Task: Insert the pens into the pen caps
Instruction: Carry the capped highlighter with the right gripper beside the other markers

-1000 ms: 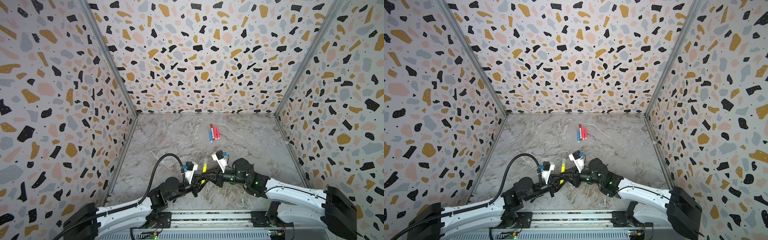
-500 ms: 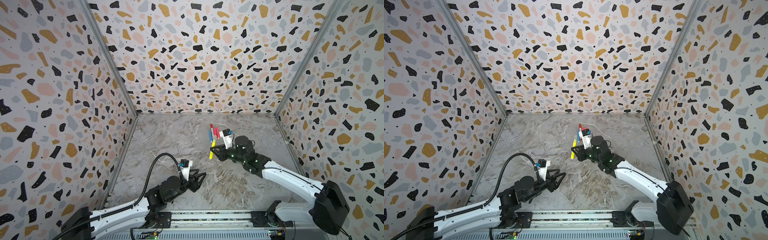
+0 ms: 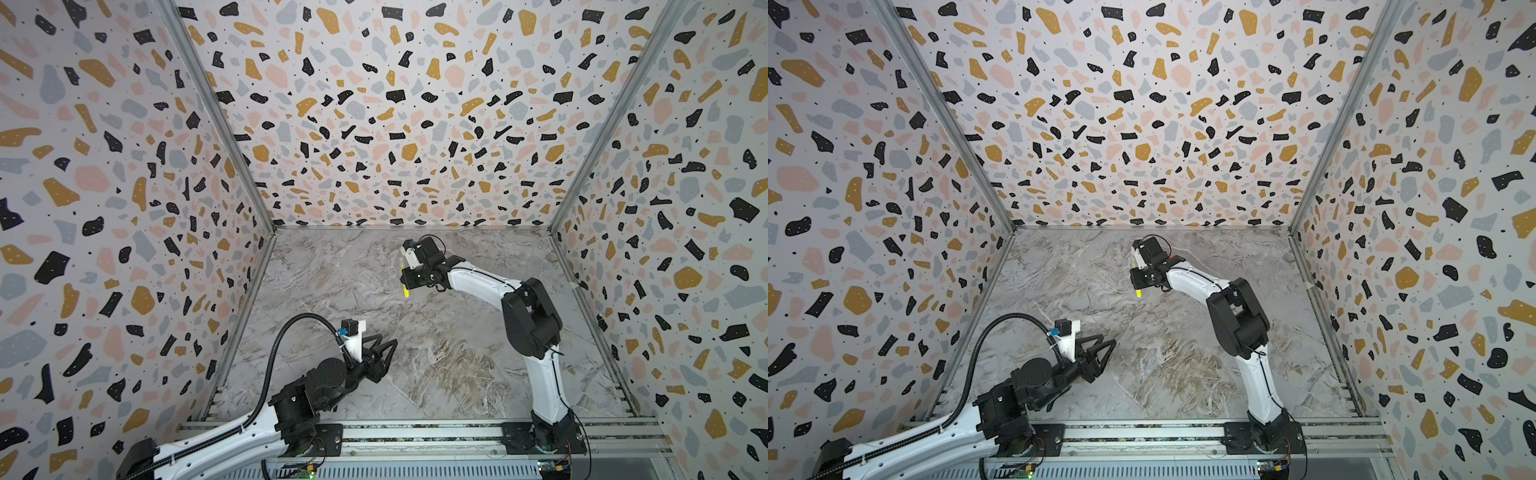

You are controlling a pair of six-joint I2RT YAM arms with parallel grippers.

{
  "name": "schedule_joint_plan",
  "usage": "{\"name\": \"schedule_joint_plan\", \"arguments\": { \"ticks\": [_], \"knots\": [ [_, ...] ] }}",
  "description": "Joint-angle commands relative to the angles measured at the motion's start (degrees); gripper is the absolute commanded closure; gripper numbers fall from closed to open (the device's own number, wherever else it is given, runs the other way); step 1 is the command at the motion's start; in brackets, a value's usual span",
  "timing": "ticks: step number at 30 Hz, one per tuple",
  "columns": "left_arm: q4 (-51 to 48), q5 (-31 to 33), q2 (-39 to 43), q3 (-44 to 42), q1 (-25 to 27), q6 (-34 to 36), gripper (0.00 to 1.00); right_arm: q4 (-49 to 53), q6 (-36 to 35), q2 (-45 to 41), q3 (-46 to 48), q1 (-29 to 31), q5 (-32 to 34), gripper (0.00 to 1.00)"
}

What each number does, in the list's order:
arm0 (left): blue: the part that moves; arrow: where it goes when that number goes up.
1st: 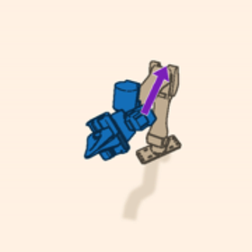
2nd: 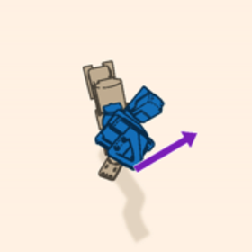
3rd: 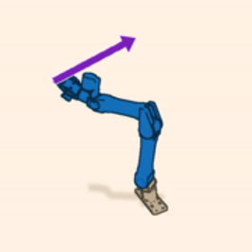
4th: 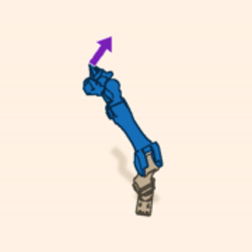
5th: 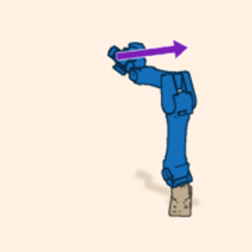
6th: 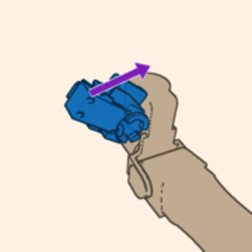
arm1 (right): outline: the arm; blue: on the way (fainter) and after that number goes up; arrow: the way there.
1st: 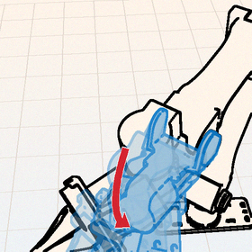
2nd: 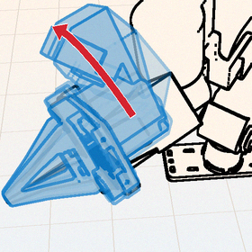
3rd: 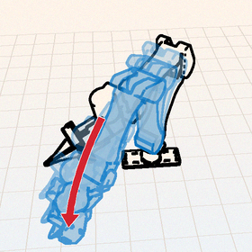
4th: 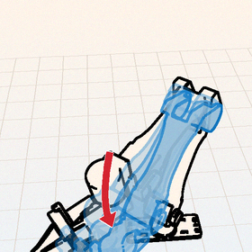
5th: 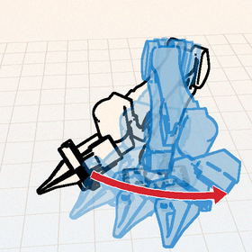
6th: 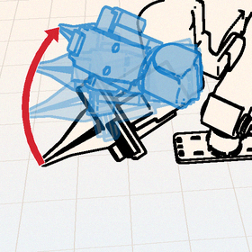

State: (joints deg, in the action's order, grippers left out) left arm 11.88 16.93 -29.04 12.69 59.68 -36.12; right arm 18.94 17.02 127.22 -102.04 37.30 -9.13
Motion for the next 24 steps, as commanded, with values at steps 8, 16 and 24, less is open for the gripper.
{"name": "schedule_joint_plan", "arguments": {
  "ticks": [8, 16, 24],
  "knots": [
    [-3.8, 3.3, 3.1, 0.1, 0.2, 0.7, 0.44, 17.4, -4.4, 13.9, -23.2, -0.1, 9.2, 0.84],
    [-3.7, 3.6, 2.6, 0.3, 0.2, 0.9, 0.44, 18.2, -5.8, 15.6, -24.1, -2.3, 11.8, 0.82],
    [-3.5, 4.1, 2.3, 0.4, 0.2, 1.1, 0.44, 18.5, -6.3, 14.8, -24.3, -3.3, 13.2, 0.68]
  ]
}}
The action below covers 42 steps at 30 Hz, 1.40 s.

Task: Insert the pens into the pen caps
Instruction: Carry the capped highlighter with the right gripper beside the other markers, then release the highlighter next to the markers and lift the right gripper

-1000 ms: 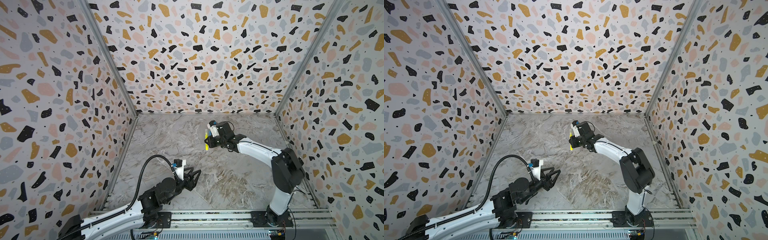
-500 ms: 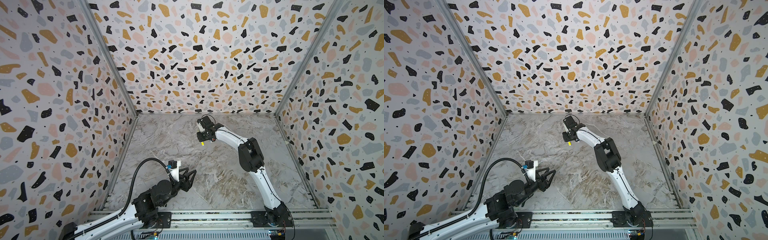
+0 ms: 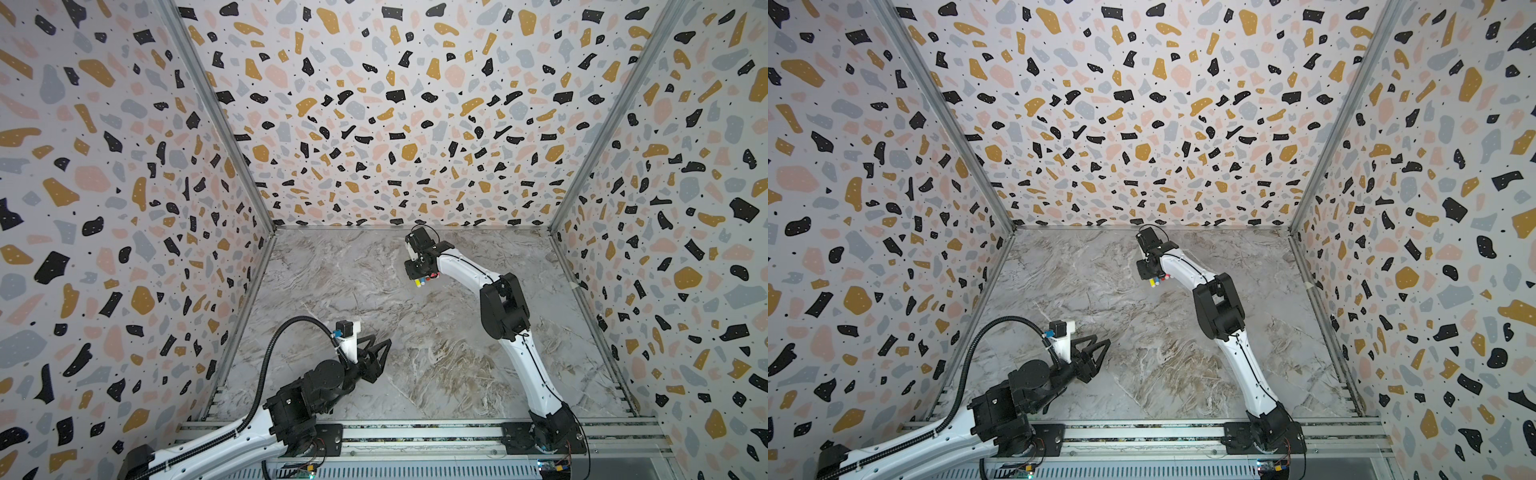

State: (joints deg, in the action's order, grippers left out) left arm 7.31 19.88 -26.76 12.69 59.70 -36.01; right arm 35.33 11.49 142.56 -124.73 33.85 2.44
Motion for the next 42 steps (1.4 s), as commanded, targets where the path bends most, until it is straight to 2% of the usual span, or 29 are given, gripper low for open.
{"name": "schedule_joint_plan", "arguments": {
  "ticks": [1, 4, 8, 12, 17, 20, 22, 27, 30, 32, 34, 36, 38, 39, 42],
  "knots": [
    [1.0, 1.2, 0.0, 0.5, 0.2, 1.0, 0.44, 2.3, -0.6, -0.9, -1.6, 0.1, 1.7, 0.65],
    [0.3, 1.1, -0.1, 1.0, 0.2, 1.1, 0.44, 2.0, -0.1, -2.7, -1.4, 0.3, 2.0, 0.56],
    [1.1, 1.5, 0.1, 0.9, 0.2, 1.4, 0.43, 1.7, -0.1, -7.2, -0.9, 1.5, 3.5, 0.53],
    [1.4, 1.7, -1.0, 1.8, 0.2, 2.4, 0.43, -1.3, -0.6, -15.2, 4.0, 2.4, 3.0, 0.49],
    [0.5, 4.2, -1.7, 3.2, 0.2, 3.8, 0.43, -10.4, -1.1, -29.8, 18.5, 2.8, 0.3, 0.44],
    [0.9, 7.6, -1.3, 3.6, 0.2, 5.2, 0.42, -18.9, -1.2, -41.3, 31.9, 2.8, -0.6, 0.41],
    [2.2, 10.0, -1.0, 3.4, 0.1, 6.4, 0.40, -25.7, -2.0, -50.0, 42.5, 2.6, 1.1, 0.39],
    [10.4, 21.3, -1.8, 0.1, 0.0, 9.4, 0.31, -38.7, -0.5, -74.0, 67.6, -0.1, 8.2, 0.30],
    [11.8, 28.9, -4.1, 1.1, -0.1, 11.5, 0.29, -40.3, -0.5, -85.3, 78.5, -1.3, 16.9, 0.23],
    [11.5, 32.9, -6.0, 2.4, -0.2, 13.0, 0.29, -40.8, -1.3, -90.9, 84.4, -1.9, 21.8, 0.23],
    [11.0, 38.6, -8.4, 3.5, -0.2, 14.5, 0.28, -41.8, -1.3, -95.1, 89.6, -1.9, 24.4, 0.22],
    [8.3, 50.1, -11.6, 4.9, -0.3, 13.9, 0.27, -43.3, -0.9, -98.4, 94.0, -1.9, 25.4, 0.20],
    [7.7, 59.5, -15.0, 5.7, -0.7, 14.3, 0.24, -43.9, -1.0, -101.1, 97.2, -1.9, 26.5, 0.13],
    [8.2, 62.4, -16.8, 6.1, -1.3, 15.2, 0.23, -44.1, -1.2, -102.2, 98.6, -1.9, 28.0, 0.10],
    [11.4, 65.3, -21.7, 6.6, -3.2, 18.7, 0.21, -44.2, -1.5, -104.4, 101.8, -1.9, 32.9, 0.09]
  ]
}}
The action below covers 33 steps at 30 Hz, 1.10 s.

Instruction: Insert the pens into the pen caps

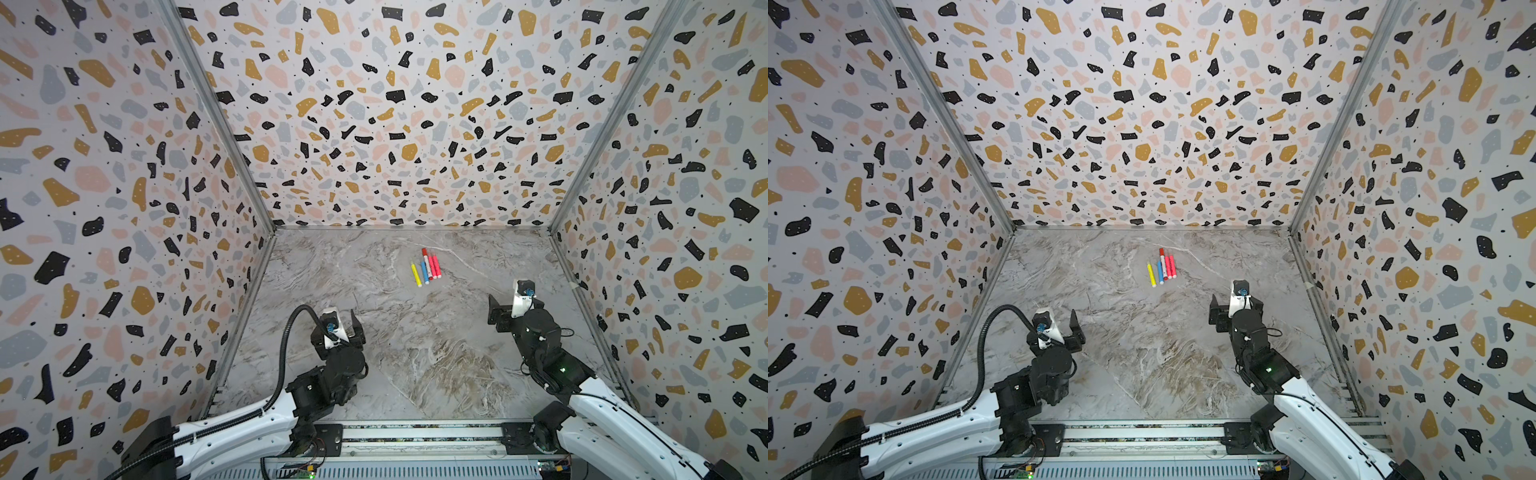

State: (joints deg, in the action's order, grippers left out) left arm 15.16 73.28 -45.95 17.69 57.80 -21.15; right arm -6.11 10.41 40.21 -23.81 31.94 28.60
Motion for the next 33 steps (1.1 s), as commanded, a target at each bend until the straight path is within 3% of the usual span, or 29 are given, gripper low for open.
{"name": "schedule_joint_plan", "arguments": {
  "ticks": [1, 5, 7, 9, 16, 19, 24, 27, 29, 33],
  "knots": [
    [4.9, 12.2, -4.3, 1.8, -1.9, 5.2, 0.17, -2.5, -0.4, -2.3, 1.8, 0.0, 8.3, 0.08],
    [5.7, 14.2, -9.9, 2.5, -4.1, 7.8, 0.06, -0.9, 8.0, -1.2, 4.9, 0.0, 15.2, 0.01],
    [5.3, 14.8, -10.7, 1.8, -5.3, 7.7, 0.05, -3.3, 9.4, -0.2, 8.2, -0.1, 15.0, 0.07],
    [5.7, 14.9, -10.0, 0.6, -6.7, 7.3, 0.03, -2.2, 9.6, 0.2, 8.0, -0.3, 13.4, 0.04],
    [6.8, 10.4, -0.8, -3.6, -11.9, 9.7, 0.01, -11.3, 0.1, 3.9, 9.0, -0.5, 15.5, 0.00],
    [8.3, 10.5, 0.8, -5.9, -14.2, 10.7, 0.00, -21.7, -5.2, 7.8, 13.2, -0.7, 18.1, 0.00],
    [11.3, 7.4, -1.1, -8.7, -16.1, 9.9, 0.01, -26.9, -6.2, 12.8, 16.2, -1.3, 12.2, 0.04],
    [14.2, 7.7, -4.9, -11.2, -16.3, 8.9, 0.00, -24.0, -4.0, 14.6, 14.5, -1.6, 13.4, 0.02],
    [6.1, 9.2, -5.3, -8.7, -15.6, 3.3, 0.00, -23.7, -3.9, 16.0, 13.8, -1.7, 13.6, 0.02],
    [9.2, 9.3, -1.2, -11.0, -15.6, 5.2, 0.00, -24.3, -1.7, 17.5, 13.3, -2.2, 17.7, 0.02]
  ]
}}
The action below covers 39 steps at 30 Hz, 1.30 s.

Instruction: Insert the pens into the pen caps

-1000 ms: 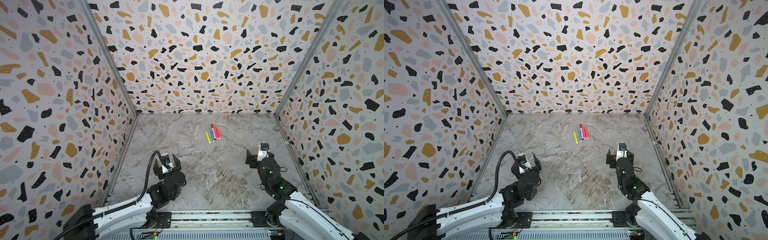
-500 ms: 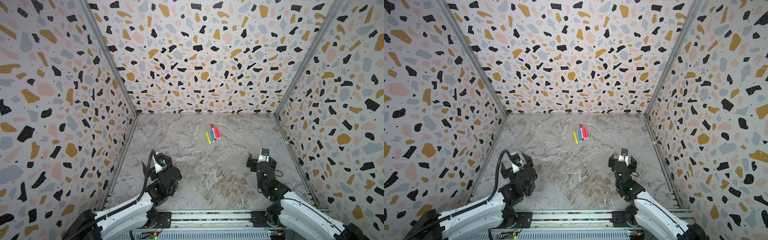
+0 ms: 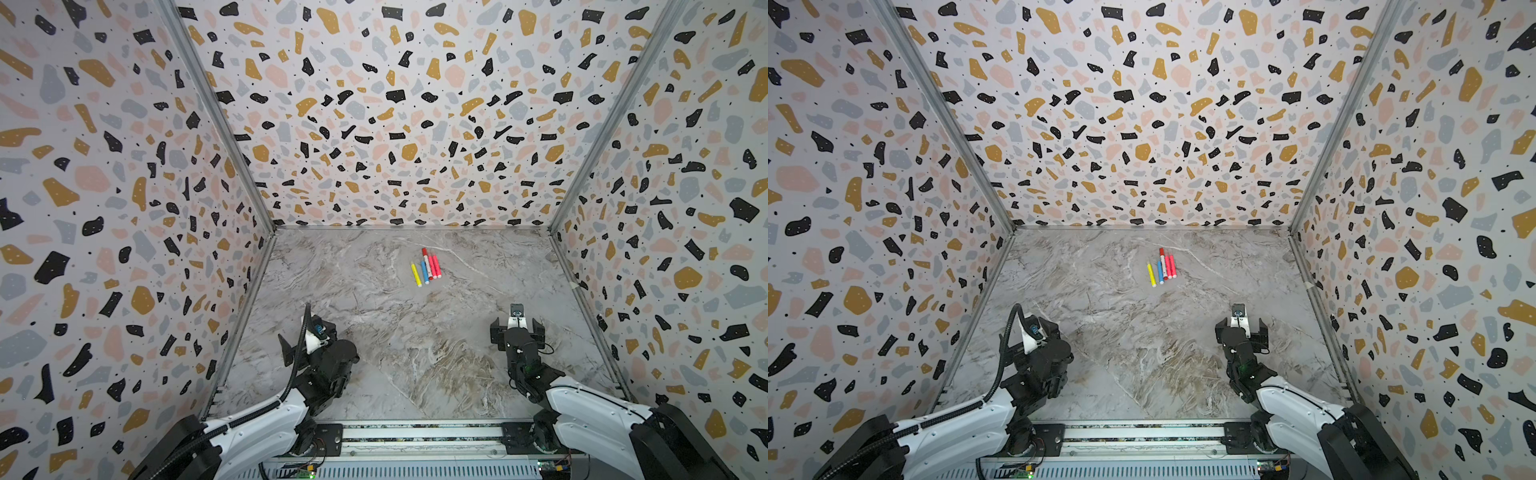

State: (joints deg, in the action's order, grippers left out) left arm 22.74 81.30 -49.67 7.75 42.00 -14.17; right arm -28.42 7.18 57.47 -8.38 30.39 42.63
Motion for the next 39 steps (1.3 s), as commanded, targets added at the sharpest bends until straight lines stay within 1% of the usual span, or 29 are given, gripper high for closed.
{"name": "schedule_joint_plan", "arguments": {
  "ticks": [1, 2, 4, 8, 10, 14, 17, 18, 19, 20, 22, 23, 24, 25, 26, 27, 28, 29, 33, 35, 36, 37, 39],
  "knots": [
    [2.4, 1.6, 4.2, -2.0, 0.2, -1.6, 0.00, -3.3, 1.8, 0.1, -1.7, -1.5, 4.6, 0.02],
    [3.9, 1.7, 5.8, -2.9, 0.2, -0.9, 0.00, -4.9, 1.8, 0.0, -1.1, -2.5, 4.3, 0.02],
    [8.3, 1.8, 9.8, -5.7, 0.1, 1.3, 0.00, -7.7, 2.0, -0.5, -0.3, -5.7, 1.3, 0.02],
    [14.3, 3.6, 15.8, -9.8, -0.7, 5.2, 0.00, -19.6, 0.8, 0.1, 3.0, -9.4, -0.9, 0.02],
    [18.4, 4.4, 18.6, -12.1, -1.6, 7.9, 0.01, -23.3, 0.6, 1.5, 3.5, -11.0, -1.6, 0.02],
    [20.8, 4.6, 24.1, -14.9, -3.3, 9.0, 0.00, -32.6, -1.8, 4.0, 5.6, -11.2, -1.3, 0.03],
    [22.3, 2.8, 27.0, -16.6, -4.8, 9.7, 0.00, -41.0, -2.6, 6.3, 7.7, -11.2, 1.1, 0.03],
    [22.6, 1.8, 26.9, -16.7, -5.7, 9.7, 0.01, -44.2, -3.0, 7.7, 8.3, -11.2, 1.8, 0.03],
    [22.8, 0.7, 26.3, -16.7, -6.7, 9.2, 0.01, -48.4, -3.6, 9.5, 8.8, -11.4, 2.0, 0.00],
    [23.2, 0.1, 25.6, -16.6, -7.5, 8.7, 0.01, -52.5, -4.3, 11.2, 9.3, -11.4, 1.8, 0.01],
    [27.8, -1.5, 23.3, -17.5, -9.5, 8.9, 0.00, -58.3, -7.5, 14.7, 9.4, -11.1, 1.4, 0.01],
    [29.8, -2.6, 22.2, -18.0, -10.3, 9.1, 0.01, -59.5, -7.6, 16.0, 9.9, -11.1, 0.7, 0.01],
    [31.4, -3.9, 21.0, -18.2, -11.3, 8.7, 0.00, -65.3, -6.9, 18.8, 11.8, -12.6, -1.7, 0.01],
    [33.6, -5.5, 19.6, -18.5, -12.6, 8.6, 0.00, -75.4, -7.0, 24.2, 13.5, -14.1, -2.5, 0.01],
    [35.8, -7.5, 18.5, -19.1, -13.7, 8.3, 0.00, -79.2, -7.5, 27.1, 13.4, -13.7, -0.6, 0.01],
    [37.9, -10.2, 17.2, -19.5, -14.9, 8.0, 0.01, -75.1, -8.9, 25.4, 12.1, -12.3, -0.7, 0.01],
    [38.4, -12.2, 16.2, -19.4, -15.8, 7.4, 0.01, -71.7, -8.8, 23.9, 11.4, -11.7, -0.5, 0.01],
    [39.3, -13.2, 15.3, -19.4, -16.4, 7.1, 0.00, -70.8, -8.4, 23.6, 11.3, -12.1, -0.8, 0.01],
    [43.4, -15.6, 11.0, -19.4, -18.8, 6.1, 0.00, -74.2, -11.1, 25.9, 10.9, -10.5, -0.2, 0.01],
    [44.7, -18.7, 8.8, -18.9, -19.9, 6.1, 0.01, -74.5, -15.2, 28.1, 9.6, -8.9, -3.2, 0.01],
    [45.4, -19.6, 7.2, -18.5, -20.2, 6.2, 0.00, -74.2, -17.6, 29.5, 8.5, -7.6, -3.7, 0.01],
    [46.7, -20.1, 5.5, -18.3, -20.2, 6.3, 0.00, -74.7, -19.8, 31.0, 7.4, -6.2, -3.1, 0.01],
    [49.9, -20.6, 1.7, -17.8, -20.5, 6.7, 0.01, -78.8, -21.7, 33.1, 7.6, -5.8, -2.8, 0.01]
  ]
}}
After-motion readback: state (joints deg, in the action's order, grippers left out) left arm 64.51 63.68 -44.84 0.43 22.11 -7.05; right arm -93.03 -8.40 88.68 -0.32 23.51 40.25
